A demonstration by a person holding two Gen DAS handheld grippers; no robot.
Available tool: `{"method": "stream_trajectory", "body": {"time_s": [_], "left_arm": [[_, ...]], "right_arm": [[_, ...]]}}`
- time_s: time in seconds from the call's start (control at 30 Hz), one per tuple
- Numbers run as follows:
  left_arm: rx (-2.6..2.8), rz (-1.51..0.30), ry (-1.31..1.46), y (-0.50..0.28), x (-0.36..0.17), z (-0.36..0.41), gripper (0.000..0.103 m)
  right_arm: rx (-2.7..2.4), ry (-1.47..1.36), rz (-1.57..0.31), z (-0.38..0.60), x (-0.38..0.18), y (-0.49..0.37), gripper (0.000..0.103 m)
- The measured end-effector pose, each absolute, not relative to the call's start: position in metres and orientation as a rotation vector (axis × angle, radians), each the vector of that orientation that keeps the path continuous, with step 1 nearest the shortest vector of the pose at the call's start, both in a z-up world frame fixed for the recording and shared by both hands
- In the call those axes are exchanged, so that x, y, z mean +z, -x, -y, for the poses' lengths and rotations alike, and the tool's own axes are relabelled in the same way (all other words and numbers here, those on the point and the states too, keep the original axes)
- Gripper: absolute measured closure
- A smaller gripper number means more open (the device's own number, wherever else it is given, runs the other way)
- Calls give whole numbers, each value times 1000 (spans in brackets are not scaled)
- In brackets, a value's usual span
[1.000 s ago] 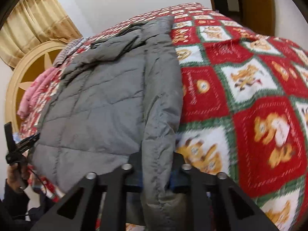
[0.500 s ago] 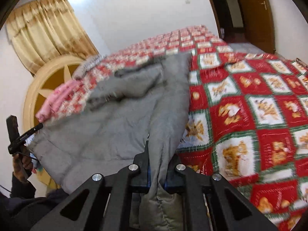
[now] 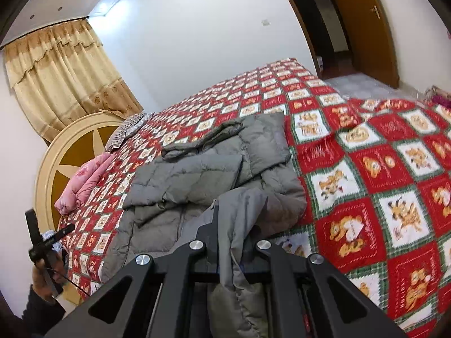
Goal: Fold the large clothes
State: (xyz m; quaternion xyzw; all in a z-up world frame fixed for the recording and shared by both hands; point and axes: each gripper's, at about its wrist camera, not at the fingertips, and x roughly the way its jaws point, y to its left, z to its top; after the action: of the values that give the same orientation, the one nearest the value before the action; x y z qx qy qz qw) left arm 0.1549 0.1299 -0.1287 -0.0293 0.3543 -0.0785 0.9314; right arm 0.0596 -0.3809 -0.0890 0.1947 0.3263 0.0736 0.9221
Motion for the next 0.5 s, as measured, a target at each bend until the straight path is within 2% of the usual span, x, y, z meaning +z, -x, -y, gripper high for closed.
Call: {"method": "stream_trajectory", "body": {"time_s": [0.1, 0.37, 0.43, 0.5], "left_arm": [[-211, -793, 111, -142, -138, -125, 1], [-282, -978, 18, -107, -190, -80, 1], [-298, -1026, -3, -106, -200, -71, 4], [-325, -1079, -11, -107, -213, -62, 16]], "right_arm": [[143, -394, -686, 383, -95, -61, 96], [168, -352, -688, 369, -102, -51, 96], [178, -342, -694, 365, -106, -47, 96], [186, -341, -697, 364, -109, -42, 96]]}}
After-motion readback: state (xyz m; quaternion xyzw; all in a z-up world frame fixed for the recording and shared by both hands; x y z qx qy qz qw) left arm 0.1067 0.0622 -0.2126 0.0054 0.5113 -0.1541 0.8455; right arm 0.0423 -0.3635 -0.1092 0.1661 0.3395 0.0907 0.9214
